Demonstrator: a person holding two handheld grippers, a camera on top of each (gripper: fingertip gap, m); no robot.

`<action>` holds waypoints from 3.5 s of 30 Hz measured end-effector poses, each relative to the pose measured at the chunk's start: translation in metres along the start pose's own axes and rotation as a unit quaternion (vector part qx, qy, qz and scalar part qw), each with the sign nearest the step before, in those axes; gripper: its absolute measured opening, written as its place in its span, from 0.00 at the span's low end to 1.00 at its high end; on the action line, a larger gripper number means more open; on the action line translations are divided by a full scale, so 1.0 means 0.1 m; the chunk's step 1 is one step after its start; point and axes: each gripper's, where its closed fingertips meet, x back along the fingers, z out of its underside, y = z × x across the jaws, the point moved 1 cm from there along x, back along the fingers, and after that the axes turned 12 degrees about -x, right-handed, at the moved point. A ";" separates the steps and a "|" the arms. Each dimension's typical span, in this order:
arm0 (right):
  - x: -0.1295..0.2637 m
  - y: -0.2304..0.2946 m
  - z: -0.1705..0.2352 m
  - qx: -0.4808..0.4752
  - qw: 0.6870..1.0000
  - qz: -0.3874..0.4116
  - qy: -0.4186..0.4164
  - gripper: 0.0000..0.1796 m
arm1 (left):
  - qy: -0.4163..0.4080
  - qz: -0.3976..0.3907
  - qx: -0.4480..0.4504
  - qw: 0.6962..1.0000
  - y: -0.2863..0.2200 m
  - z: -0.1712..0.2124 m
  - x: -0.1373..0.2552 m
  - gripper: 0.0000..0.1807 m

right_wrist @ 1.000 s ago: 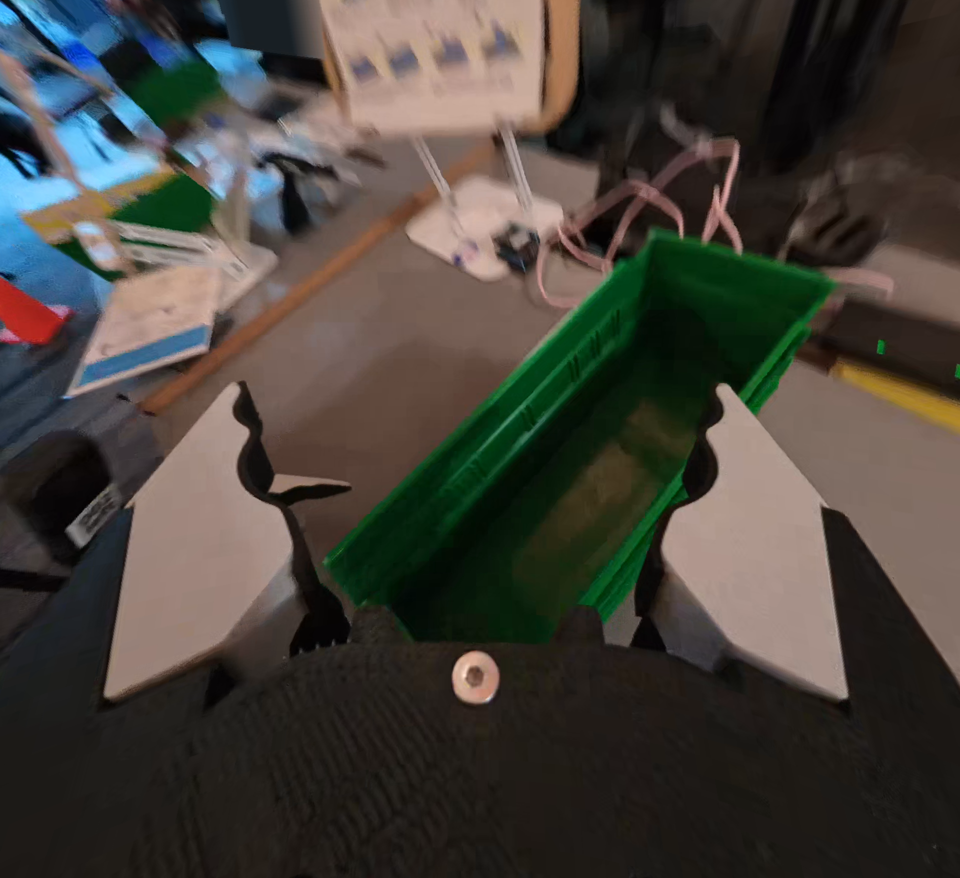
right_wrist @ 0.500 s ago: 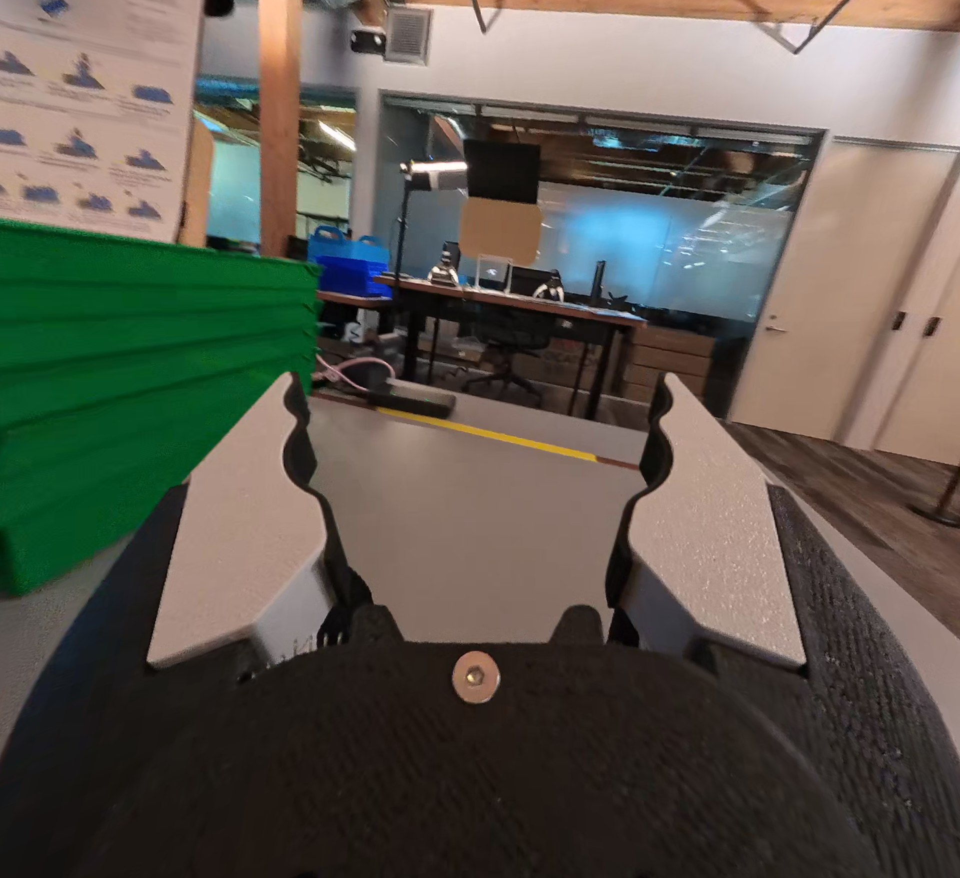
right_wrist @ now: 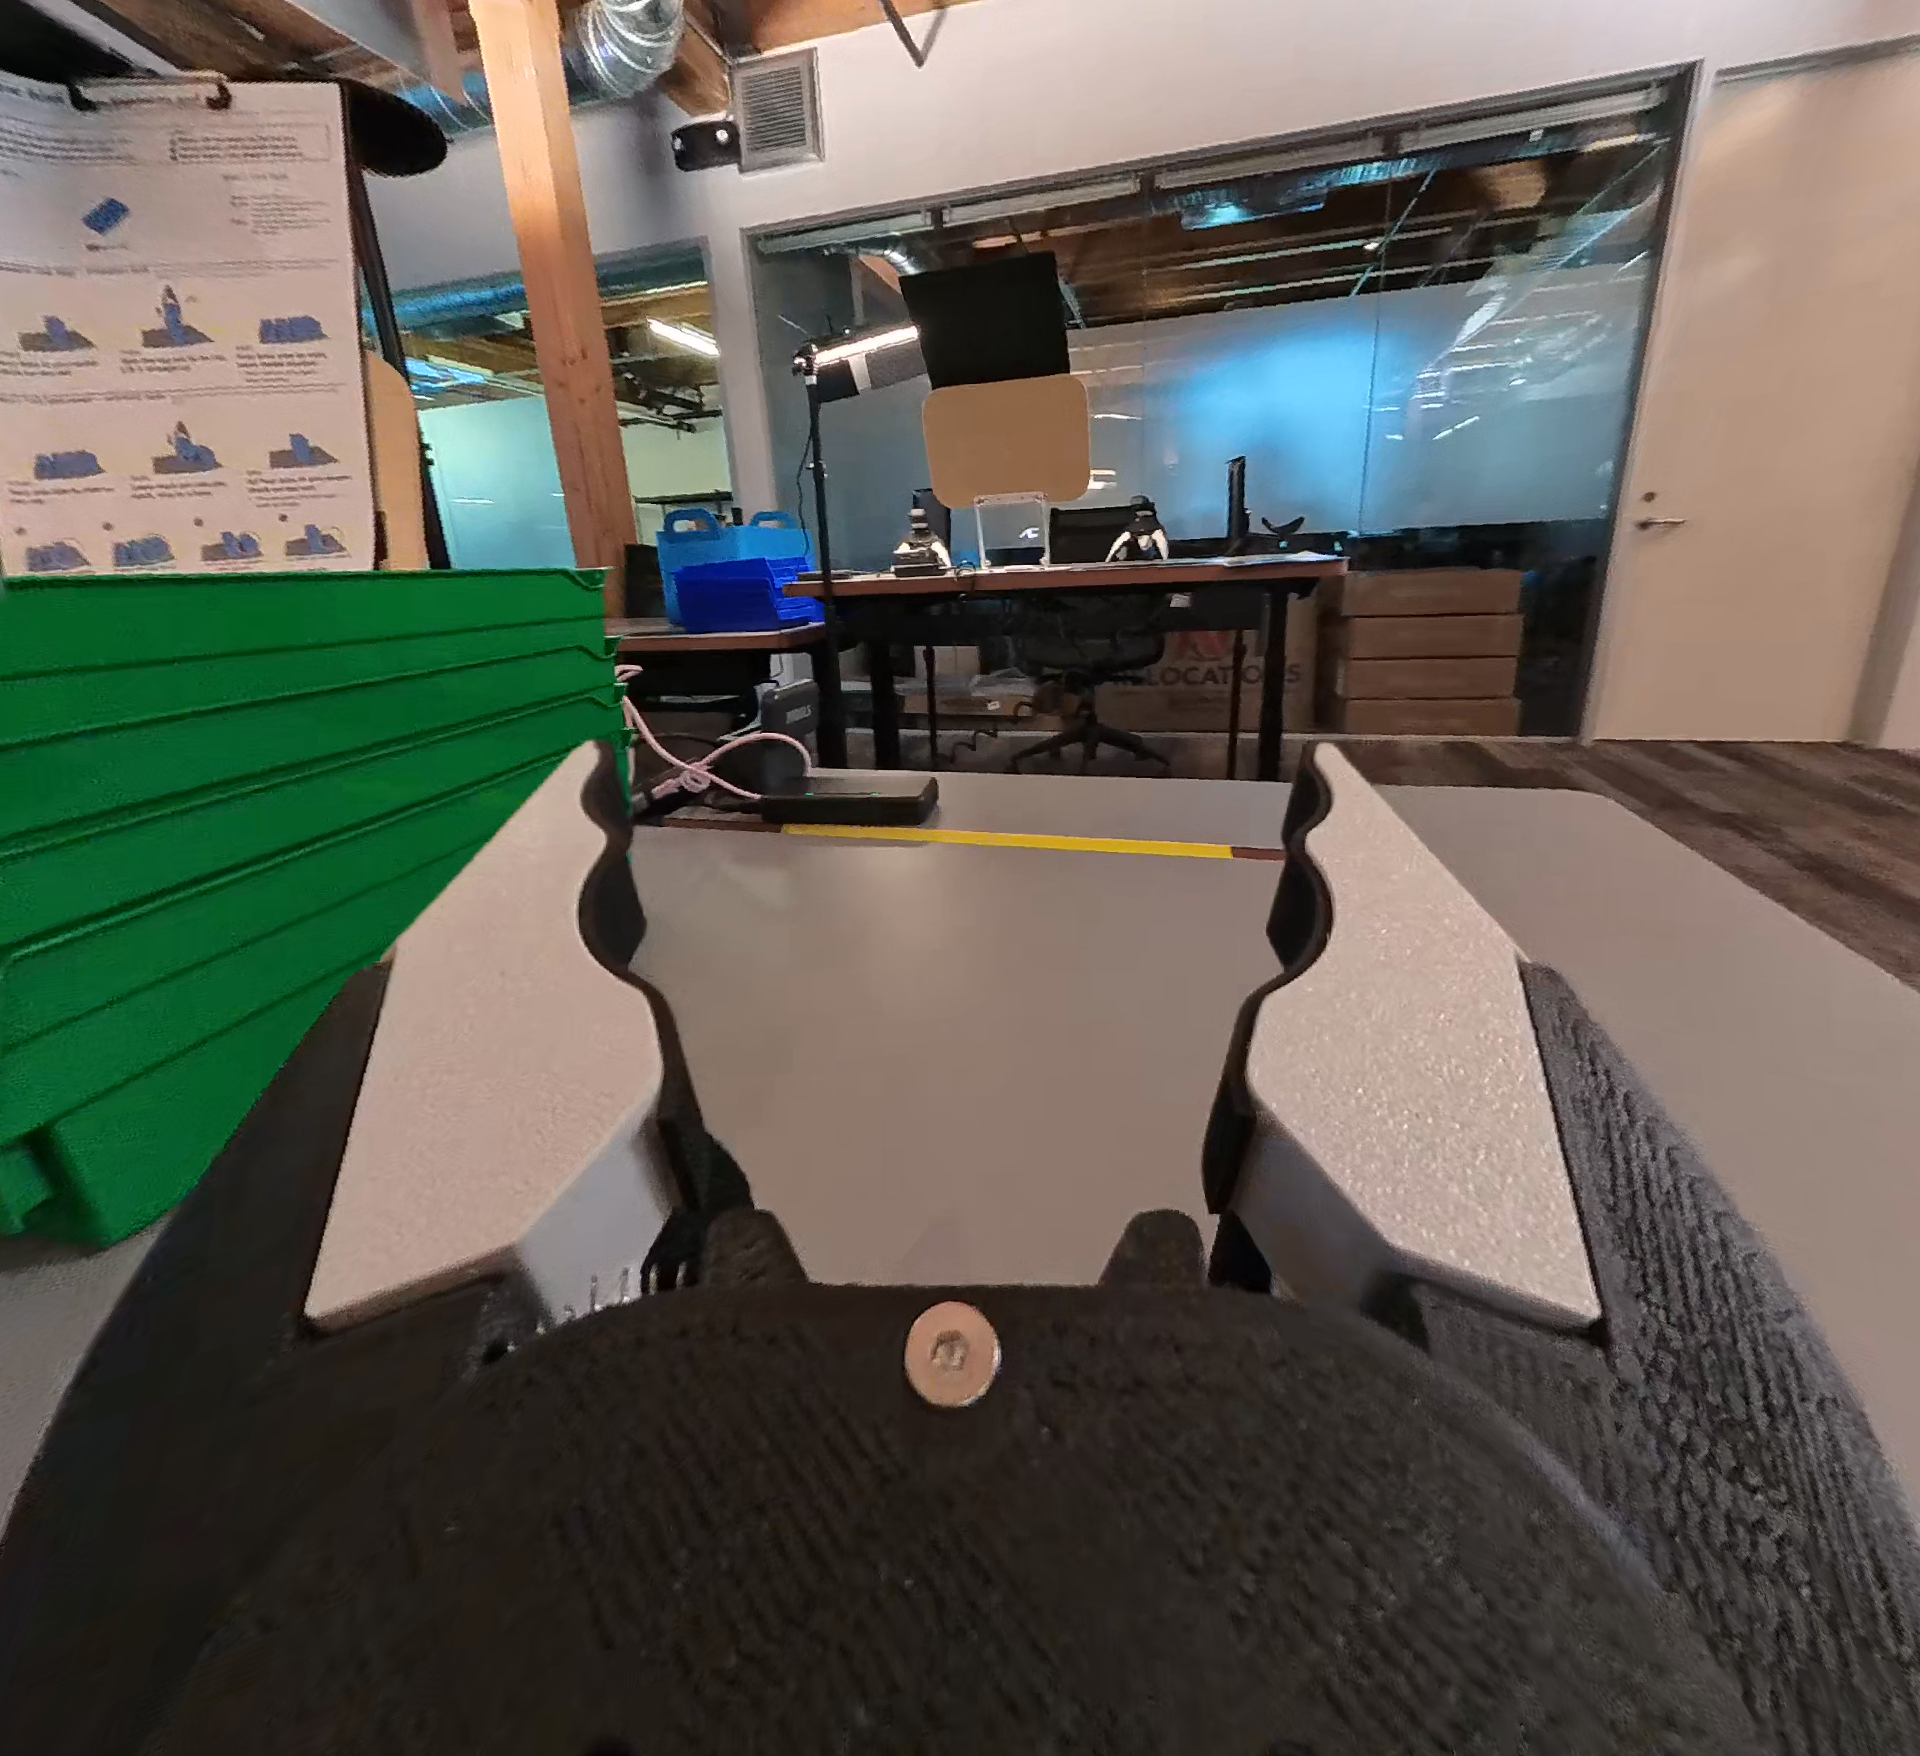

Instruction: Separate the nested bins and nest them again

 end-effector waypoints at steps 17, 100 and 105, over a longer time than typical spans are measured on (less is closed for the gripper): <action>-0.07 0.00 0.22 -0.052 0.996 -0.024 0.066 0.68 | 0.489 -0.062 0.065 0.868 0.26 0.33 -1.28 0.87; 0.55 -1.45 0.44 -0.021 0.933 0.213 0.290 0.01 | 0.230 -0.056 0.071 0.969 -0.17 0.20 -0.85 0.88; 0.53 -1.38 0.26 -0.090 0.950 0.173 0.242 0.37 | 0.330 -0.071 0.079 0.938 -0.04 0.42 -1.10 0.88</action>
